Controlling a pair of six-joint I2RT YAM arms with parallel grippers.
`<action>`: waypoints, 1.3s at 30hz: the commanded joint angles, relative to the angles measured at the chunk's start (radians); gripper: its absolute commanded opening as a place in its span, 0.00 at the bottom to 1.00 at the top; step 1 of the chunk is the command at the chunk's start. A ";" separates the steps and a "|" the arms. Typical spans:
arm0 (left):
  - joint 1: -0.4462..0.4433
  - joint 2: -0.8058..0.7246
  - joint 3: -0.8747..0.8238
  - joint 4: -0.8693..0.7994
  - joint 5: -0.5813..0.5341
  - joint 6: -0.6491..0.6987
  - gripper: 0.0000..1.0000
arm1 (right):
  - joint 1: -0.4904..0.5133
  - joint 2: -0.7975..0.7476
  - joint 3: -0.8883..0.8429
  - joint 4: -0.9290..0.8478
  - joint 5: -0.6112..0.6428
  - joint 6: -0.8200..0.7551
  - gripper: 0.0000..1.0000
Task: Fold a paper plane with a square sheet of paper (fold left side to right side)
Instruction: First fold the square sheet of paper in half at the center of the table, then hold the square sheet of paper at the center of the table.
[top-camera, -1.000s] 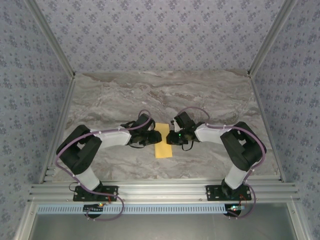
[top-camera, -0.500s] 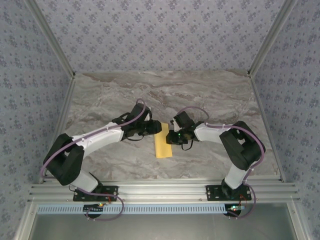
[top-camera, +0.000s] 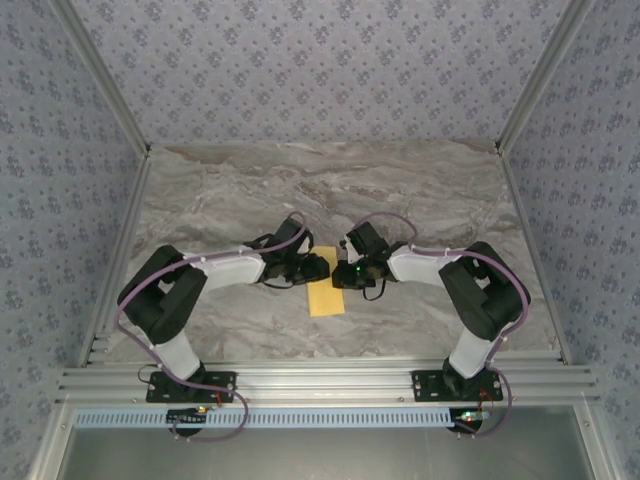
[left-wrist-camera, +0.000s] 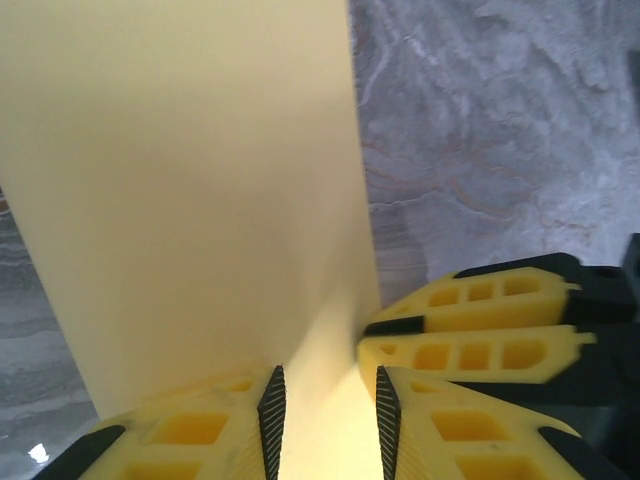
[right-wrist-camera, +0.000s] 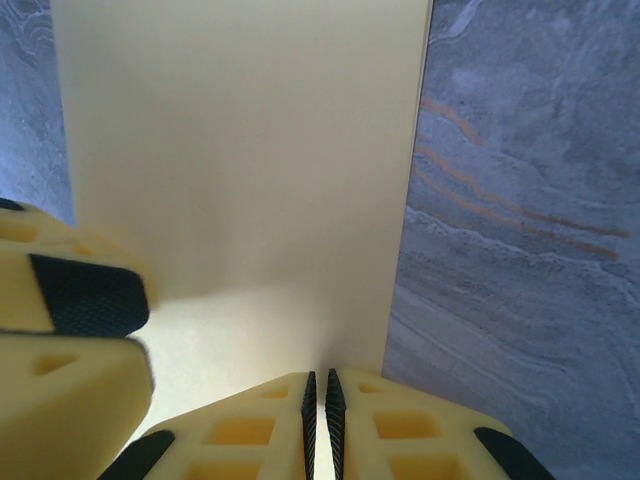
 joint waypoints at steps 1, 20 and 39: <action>-0.005 0.022 -0.032 0.000 -0.030 0.000 0.30 | 0.005 0.033 -0.007 -0.115 0.076 -0.028 0.17; 0.081 -0.202 -0.147 -0.023 -0.025 0.055 0.29 | -0.001 0.030 -0.011 -0.117 0.056 -0.042 0.17; -0.029 -0.006 -0.120 0.126 0.017 -0.013 0.28 | 0.006 0.001 -0.015 -0.087 0.018 -0.030 0.17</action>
